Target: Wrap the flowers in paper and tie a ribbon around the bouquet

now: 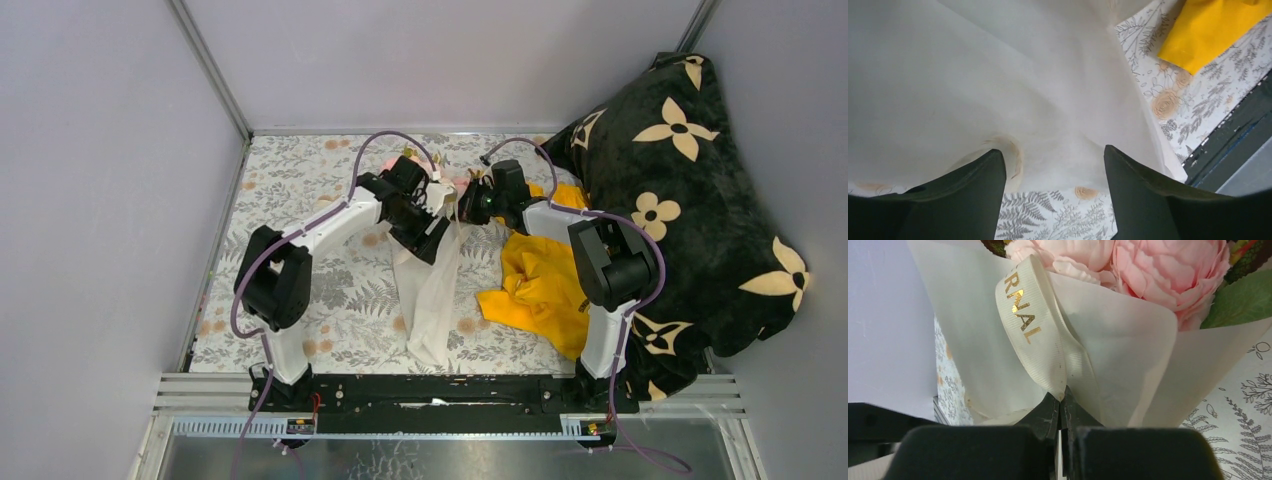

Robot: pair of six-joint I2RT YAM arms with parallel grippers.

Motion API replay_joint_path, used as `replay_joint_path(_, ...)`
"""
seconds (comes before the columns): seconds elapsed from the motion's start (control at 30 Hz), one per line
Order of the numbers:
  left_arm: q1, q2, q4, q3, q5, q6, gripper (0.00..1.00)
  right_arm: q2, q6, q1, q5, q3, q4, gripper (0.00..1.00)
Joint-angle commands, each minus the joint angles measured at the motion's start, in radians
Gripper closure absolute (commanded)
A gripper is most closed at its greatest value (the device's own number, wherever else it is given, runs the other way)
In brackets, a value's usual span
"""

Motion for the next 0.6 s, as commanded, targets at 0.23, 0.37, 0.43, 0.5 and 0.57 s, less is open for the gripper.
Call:
replay_joint_path(0.23, 0.003, -0.081, -0.266, 0.061, -0.306, 0.367, 0.12, -0.03, -0.14, 0.002, 0.063, 0.013, -0.152, 1.0)
replay_joint_path(0.37, 0.015, -0.106, -0.322, 0.101, -0.454, 0.435, 0.21, -0.043, -0.156, 0.002, 0.072, 0.025, -0.174, 1.0)
replay_joint_path(0.43, 0.077, -0.126, -0.313, 0.156, -0.414, 0.425, 0.21, -0.046, -0.161, 0.002, 0.069, 0.028, -0.178, 1.0)
replay_joint_path(0.5, 0.204, -0.12, -0.258, 0.225, -0.285, 0.341, 0.21, -0.049, -0.165, 0.003, 0.071, 0.031, -0.183, 1.0)
replay_joint_path(0.57, 0.352, -0.093, -0.133, 0.239, -0.218, 0.341, 0.21, -0.049, -0.167, 0.004, 0.067, 0.033, -0.185, 1.0)
